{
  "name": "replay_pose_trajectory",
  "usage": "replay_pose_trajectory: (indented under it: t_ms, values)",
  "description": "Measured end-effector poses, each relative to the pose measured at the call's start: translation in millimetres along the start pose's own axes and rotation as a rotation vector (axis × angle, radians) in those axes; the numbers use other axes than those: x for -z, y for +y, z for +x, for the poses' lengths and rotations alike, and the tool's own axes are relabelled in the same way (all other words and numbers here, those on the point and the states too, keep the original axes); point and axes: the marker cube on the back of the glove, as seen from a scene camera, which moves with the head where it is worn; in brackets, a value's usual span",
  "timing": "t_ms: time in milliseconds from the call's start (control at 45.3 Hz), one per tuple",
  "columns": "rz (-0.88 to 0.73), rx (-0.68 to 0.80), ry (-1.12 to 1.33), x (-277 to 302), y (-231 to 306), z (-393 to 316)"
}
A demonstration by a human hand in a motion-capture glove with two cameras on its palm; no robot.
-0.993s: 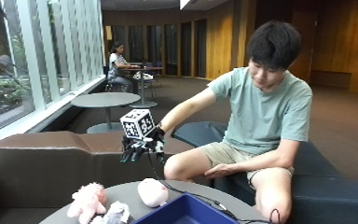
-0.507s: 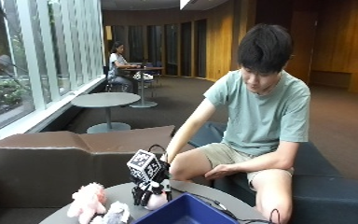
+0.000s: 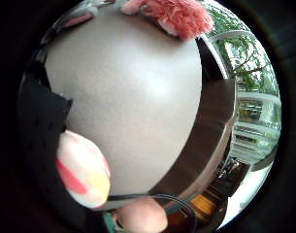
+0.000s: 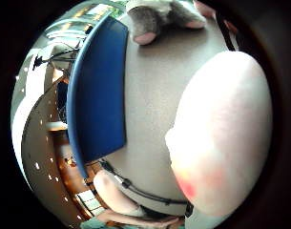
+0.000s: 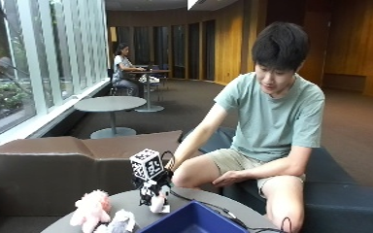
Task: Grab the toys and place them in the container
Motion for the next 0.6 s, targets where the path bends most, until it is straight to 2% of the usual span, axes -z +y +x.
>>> replay_pose_trajectory:
  t_ms: [132, 353, 596]
  values:
    - [-0.039, 0.022, 0.064, 69, -5, -5]
    - [0.097, 0.135, 0.059, 215, -13, -76]
    - [0.188, 0.200, 0.008, 300, -28, -167]
